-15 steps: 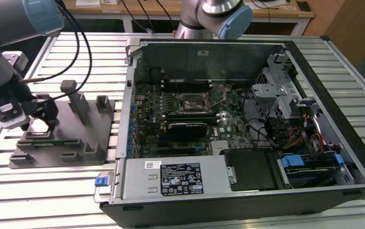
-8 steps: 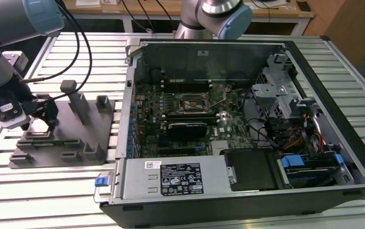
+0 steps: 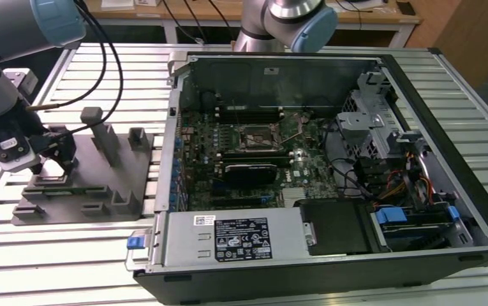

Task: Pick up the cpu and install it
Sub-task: 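Pick up the cpu and move it towards the insertion slot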

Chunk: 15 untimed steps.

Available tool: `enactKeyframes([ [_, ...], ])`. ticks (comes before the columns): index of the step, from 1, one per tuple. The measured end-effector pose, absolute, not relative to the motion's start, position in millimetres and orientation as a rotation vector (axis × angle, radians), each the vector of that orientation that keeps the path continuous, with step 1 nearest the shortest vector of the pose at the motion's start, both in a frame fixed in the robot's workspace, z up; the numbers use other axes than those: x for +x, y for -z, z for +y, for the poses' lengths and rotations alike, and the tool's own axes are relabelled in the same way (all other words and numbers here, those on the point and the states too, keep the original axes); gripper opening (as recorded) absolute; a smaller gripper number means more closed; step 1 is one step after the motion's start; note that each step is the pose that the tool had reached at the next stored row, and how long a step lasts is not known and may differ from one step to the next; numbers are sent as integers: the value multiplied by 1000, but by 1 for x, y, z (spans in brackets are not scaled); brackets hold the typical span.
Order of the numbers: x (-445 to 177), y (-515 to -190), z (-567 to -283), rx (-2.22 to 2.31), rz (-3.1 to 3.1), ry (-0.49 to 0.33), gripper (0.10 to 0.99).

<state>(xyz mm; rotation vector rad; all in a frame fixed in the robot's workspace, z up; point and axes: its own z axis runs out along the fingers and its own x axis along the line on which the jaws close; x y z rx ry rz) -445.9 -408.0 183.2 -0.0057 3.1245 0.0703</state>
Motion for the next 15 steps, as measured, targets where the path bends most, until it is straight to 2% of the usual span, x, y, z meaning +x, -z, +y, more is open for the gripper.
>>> enactKeyframes([
  [7,-446,-184,-408,-6,3124,-70,620],
  [9,-446,-184,-408,-6,3125,-70,608],
  [10,-446,-184,-408,-6,3125,-70,545],
  [15,-446,-184,-408,-6,3124,-70,541],
])
